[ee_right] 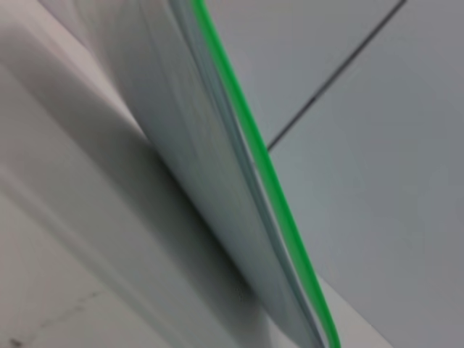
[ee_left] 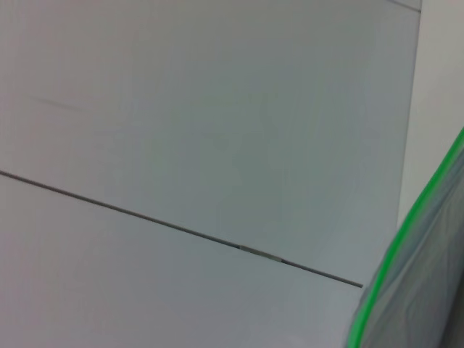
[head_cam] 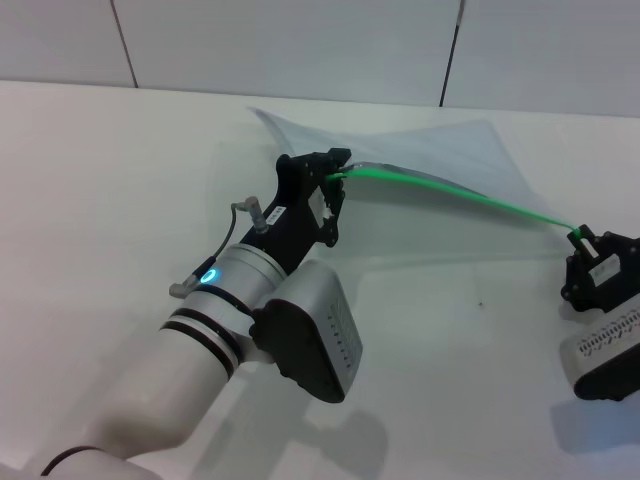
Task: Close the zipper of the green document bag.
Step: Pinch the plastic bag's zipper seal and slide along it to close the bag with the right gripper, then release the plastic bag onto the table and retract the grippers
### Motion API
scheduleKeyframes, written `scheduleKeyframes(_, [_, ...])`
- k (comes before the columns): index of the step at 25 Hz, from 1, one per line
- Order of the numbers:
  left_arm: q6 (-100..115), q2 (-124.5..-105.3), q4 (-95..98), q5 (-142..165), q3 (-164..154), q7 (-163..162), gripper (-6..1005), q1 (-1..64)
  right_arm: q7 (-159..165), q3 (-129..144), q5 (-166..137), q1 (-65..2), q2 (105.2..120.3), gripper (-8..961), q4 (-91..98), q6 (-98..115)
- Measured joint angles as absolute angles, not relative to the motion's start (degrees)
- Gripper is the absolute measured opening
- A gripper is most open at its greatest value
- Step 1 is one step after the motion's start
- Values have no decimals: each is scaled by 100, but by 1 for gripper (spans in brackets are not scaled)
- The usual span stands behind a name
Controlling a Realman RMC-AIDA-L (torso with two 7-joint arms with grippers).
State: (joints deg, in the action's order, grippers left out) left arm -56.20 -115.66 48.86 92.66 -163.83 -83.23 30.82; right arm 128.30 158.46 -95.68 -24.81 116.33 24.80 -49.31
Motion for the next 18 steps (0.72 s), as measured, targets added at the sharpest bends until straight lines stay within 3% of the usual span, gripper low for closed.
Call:
scheduleKeyframes(15, [-5651, -11557, 4937, 9609, -16380, -8717, 206, 3066, 12789, 15850, -9192, -2458, 11648, 130, 2591, -5243])
scheduleKeyframes(18, [-5662, -11557, 4939, 9613, -16381, -8760, 236, 3066, 12787, 15855, -9020, -2448, 11653, 192, 2594, -5380])
